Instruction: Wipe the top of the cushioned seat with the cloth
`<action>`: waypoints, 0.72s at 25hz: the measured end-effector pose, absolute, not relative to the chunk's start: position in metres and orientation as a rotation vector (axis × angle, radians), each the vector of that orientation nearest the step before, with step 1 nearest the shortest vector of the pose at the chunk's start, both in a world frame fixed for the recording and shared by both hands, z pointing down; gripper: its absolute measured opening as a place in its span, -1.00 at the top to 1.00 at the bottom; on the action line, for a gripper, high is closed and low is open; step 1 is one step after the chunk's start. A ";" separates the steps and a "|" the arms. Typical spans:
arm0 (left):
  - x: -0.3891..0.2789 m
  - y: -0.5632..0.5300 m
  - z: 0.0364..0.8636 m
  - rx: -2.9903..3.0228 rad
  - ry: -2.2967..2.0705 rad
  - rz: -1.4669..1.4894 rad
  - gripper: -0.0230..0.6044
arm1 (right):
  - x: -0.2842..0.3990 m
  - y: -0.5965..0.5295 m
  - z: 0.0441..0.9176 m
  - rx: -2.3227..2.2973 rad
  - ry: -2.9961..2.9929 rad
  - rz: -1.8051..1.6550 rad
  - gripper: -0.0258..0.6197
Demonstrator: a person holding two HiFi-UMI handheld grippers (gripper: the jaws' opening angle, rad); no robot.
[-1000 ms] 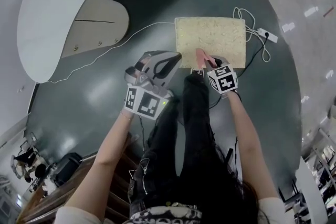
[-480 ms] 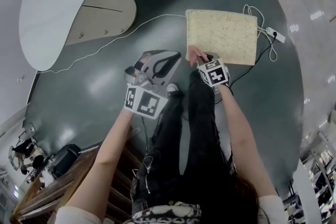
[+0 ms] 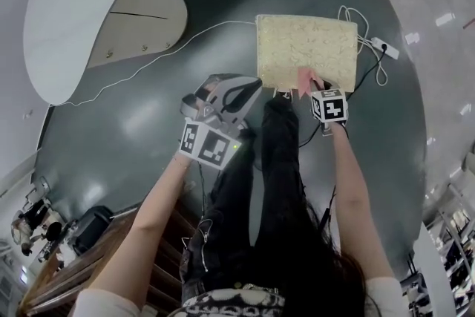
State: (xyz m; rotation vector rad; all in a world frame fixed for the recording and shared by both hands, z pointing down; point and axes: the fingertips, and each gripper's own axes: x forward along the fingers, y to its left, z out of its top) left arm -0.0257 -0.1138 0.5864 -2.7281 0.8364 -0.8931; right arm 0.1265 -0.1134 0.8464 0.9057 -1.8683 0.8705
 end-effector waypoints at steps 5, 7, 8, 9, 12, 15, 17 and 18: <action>-0.001 -0.127 0.586 -2.734 0.775 -0.881 0.89 | 0.187 -0.120 0.846 0.994 -1.803 0.882 0.89; 0.010 -0.133 0.585 -2.735 0.758 -0.876 0.89 | 0.212 -0.121 0.846 1.024 -1.779 0.888 0.89; 0.016 -0.137 0.585 -2.735 0.751 -0.874 0.89 | 0.224 -0.122 0.846 1.042 -1.765 0.893 0.89; 0.021 -0.141 0.585 -2.734 0.746 -0.872 0.89 | 0.236 -0.123 0.846 1.062 -1.751 0.901 0.89; 0.036 -0.151 0.582 -2.735 0.741 -0.861 0.89 | 0.270 -0.122 0.846 1.122 -1.698 0.928 0.89; 0.050 -0.157 0.576 -2.744 0.739 -0.845 0.89 | 0.296 -0.117 0.845 1.163 -1.653 0.947 0.89; 0.058 -0.159 0.572 -2.750 0.730 -0.838 0.89 | 0.306 -0.114 0.842 1.178 -1.638 0.960 0.89; 0.061 -0.160 0.569 -2.751 0.724 -0.836 0.89 | 0.310 -0.113 0.840 1.185 -1.633 0.966 0.89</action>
